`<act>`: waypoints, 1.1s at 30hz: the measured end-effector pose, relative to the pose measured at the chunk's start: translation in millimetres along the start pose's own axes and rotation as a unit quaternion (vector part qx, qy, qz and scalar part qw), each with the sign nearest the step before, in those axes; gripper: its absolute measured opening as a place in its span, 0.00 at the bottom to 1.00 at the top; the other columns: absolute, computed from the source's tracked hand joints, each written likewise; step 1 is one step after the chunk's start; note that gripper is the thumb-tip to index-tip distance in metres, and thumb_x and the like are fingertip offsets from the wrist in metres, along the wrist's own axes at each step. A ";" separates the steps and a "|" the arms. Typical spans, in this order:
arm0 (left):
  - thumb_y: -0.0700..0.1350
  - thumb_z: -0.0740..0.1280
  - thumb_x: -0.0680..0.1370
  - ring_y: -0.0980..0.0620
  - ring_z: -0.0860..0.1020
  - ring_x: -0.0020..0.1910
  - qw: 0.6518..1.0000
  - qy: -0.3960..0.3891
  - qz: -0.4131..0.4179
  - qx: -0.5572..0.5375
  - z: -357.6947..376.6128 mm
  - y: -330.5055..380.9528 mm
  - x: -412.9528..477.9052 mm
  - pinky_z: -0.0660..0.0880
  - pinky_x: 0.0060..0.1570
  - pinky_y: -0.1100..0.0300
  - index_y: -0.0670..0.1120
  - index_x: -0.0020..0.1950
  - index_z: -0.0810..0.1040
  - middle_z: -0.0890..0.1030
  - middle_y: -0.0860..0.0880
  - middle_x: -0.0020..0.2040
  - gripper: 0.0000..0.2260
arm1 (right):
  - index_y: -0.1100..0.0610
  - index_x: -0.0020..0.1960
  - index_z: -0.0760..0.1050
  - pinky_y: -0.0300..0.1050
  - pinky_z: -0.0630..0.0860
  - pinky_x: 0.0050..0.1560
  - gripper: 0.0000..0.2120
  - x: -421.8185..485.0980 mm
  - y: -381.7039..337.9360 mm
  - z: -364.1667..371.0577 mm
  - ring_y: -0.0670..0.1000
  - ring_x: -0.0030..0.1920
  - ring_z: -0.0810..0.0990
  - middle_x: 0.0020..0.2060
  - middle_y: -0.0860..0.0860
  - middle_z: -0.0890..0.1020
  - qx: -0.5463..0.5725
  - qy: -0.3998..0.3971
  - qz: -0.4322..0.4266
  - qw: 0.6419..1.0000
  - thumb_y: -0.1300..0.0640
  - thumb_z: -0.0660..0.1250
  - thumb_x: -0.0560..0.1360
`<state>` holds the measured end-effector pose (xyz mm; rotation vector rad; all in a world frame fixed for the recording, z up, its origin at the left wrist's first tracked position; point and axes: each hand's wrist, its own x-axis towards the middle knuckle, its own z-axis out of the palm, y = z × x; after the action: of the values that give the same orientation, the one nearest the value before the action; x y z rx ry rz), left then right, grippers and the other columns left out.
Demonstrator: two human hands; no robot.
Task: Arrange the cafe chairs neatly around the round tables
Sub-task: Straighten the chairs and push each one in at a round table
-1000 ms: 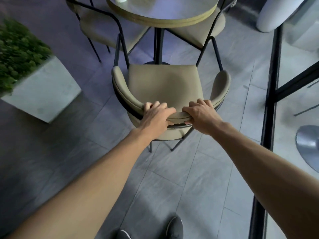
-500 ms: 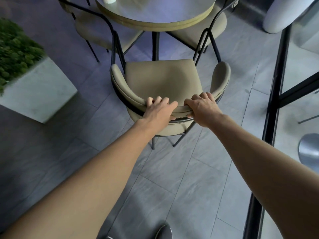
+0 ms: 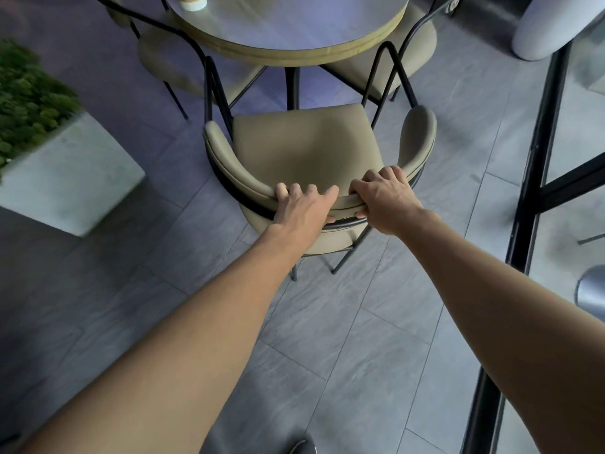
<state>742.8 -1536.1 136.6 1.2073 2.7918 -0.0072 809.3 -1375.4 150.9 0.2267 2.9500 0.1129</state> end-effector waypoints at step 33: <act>0.55 0.63 0.81 0.42 0.76 0.52 1.000 -0.009 0.013 0.027 -6.8 6.6 2.1 0.65 0.56 0.43 0.48 0.60 0.68 0.80 0.44 0.52 0.14 | 0.40 0.55 0.78 0.51 0.61 0.63 0.14 9.0 -4.5 -13.8 0.54 0.58 0.73 0.49 0.44 0.81 0.014 -0.063 0.035 0.997 0.56 0.65 0.74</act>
<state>745.5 -1529.8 143.5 1.2499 2.7771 -0.0917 797.4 -1379.3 162.5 0.3278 2.8194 0.0653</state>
